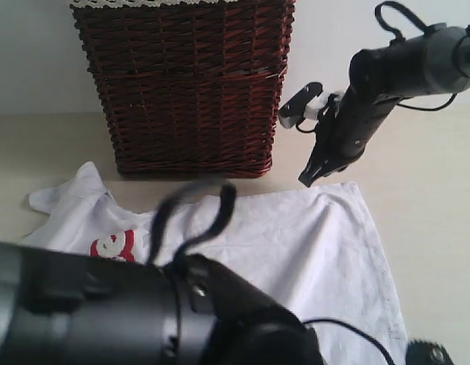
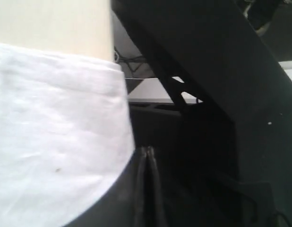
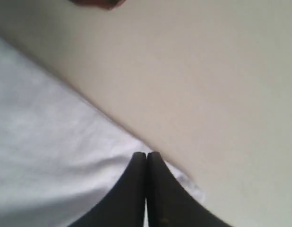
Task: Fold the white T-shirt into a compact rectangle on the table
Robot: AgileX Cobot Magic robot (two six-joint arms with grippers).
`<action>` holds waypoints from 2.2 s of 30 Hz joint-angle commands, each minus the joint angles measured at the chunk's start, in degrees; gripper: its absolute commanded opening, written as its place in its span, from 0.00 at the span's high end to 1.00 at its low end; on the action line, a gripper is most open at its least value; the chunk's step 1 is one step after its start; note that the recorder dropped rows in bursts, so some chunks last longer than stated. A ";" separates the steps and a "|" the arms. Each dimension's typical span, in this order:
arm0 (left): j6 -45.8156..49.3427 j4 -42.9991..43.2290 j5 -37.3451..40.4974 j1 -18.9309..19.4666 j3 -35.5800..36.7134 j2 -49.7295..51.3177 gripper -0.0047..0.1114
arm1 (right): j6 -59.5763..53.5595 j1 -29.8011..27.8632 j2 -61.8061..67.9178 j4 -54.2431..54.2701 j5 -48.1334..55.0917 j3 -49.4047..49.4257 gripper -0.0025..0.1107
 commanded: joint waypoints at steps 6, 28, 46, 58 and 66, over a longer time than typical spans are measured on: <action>-24.68 25.39 4.45 14.31 4.16 -13.54 0.96 | 0.97 -0.30 -7.15 2.02 8.71 1.42 0.98; -29.42 29.29 9.54 58.18 9.56 -4.13 0.96 | -10.90 0.18 -14.56 16.66 7.64 28.54 0.98; -28.17 29.29 9.73 58.18 8.77 -8.26 0.96 | 29.37 0.18 -5.74 -24.92 8.86 25.68 0.98; -28.21 30.31 7.01 58.18 10.89 -8.16 0.96 | 45.32 0.18 -5.74 -39.35 12.27 25.26 0.98; -35.89 30.31 -11.88 58.30 10.54 -7.67 0.56 | 27.55 0.18 -14.03 -13.51 13.73 15.35 0.98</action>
